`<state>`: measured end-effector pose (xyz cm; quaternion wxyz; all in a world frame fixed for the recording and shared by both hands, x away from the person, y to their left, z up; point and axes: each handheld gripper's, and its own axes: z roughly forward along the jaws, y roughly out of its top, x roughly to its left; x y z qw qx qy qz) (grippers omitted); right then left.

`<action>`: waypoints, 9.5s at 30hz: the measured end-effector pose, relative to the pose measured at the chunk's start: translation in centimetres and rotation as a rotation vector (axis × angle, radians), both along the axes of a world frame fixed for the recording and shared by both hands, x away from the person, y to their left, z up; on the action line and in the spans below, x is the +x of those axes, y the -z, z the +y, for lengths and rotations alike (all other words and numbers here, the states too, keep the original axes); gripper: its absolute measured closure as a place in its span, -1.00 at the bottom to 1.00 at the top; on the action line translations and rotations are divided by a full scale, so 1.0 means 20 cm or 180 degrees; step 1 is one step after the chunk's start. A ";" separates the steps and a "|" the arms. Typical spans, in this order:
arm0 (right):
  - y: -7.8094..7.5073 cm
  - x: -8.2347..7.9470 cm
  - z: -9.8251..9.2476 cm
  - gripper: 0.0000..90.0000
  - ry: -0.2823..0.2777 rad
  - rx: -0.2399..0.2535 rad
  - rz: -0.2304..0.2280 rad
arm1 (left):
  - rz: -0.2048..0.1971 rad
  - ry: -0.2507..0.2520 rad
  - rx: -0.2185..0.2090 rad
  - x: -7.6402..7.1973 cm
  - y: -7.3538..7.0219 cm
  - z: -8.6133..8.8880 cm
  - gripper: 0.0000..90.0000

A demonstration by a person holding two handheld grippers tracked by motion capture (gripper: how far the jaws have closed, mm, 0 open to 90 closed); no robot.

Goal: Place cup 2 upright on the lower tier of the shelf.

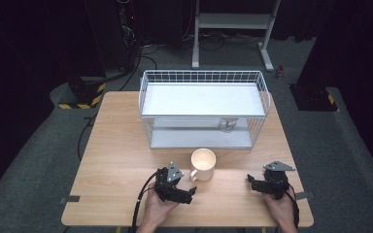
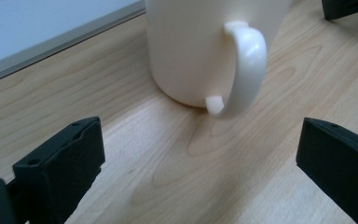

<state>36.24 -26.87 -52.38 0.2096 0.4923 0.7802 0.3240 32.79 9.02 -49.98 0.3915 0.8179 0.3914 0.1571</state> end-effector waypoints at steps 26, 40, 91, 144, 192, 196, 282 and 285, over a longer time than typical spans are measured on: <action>0.00 0.00 0.00 -0.60 0.0001 0.0000 0.0000 | -0.0077 -0.0020 -0.0006 0.16 0.00 -0.19 -0.97; 0.00 0.00 0.00 -0.60 0.0001 0.0000 0.0000 | -0.0143 -0.0093 -0.0093 0.20 0.00 -0.24 -0.85; 0.00 0.00 0.00 -0.60 0.0001 0.0000 0.0000 | -0.0330 -0.0232 -0.0038 0.21 0.00 -0.22 -0.79; 0.00 0.00 0.00 -0.60 0.0001 0.0000 0.0000 | -0.0451 -0.0707 -0.0035 0.45 -0.13 -0.03 -0.79; 0.00 0.00 0.00 -0.60 0.0012 0.0006 0.0007 | -0.0359 -0.0943 -0.0012 0.62 -0.07 0.01 -0.89; 0.00 0.00 0.00 -0.60 0.0001 0.0000 0.0000 | -0.0325 -0.0932 -0.0016 0.61 -0.08 0.01 -0.87; 0.00 0.00 0.00 -0.60 0.0013 0.0007 0.0008 | -0.0034 -0.1220 0.0158 0.76 0.00 0.04 0.57; 0.00 0.00 0.00 -0.60 0.0001 -0.0001 0.0000 | 0.0039 -0.1269 0.0138 0.78 0.00 0.03 0.57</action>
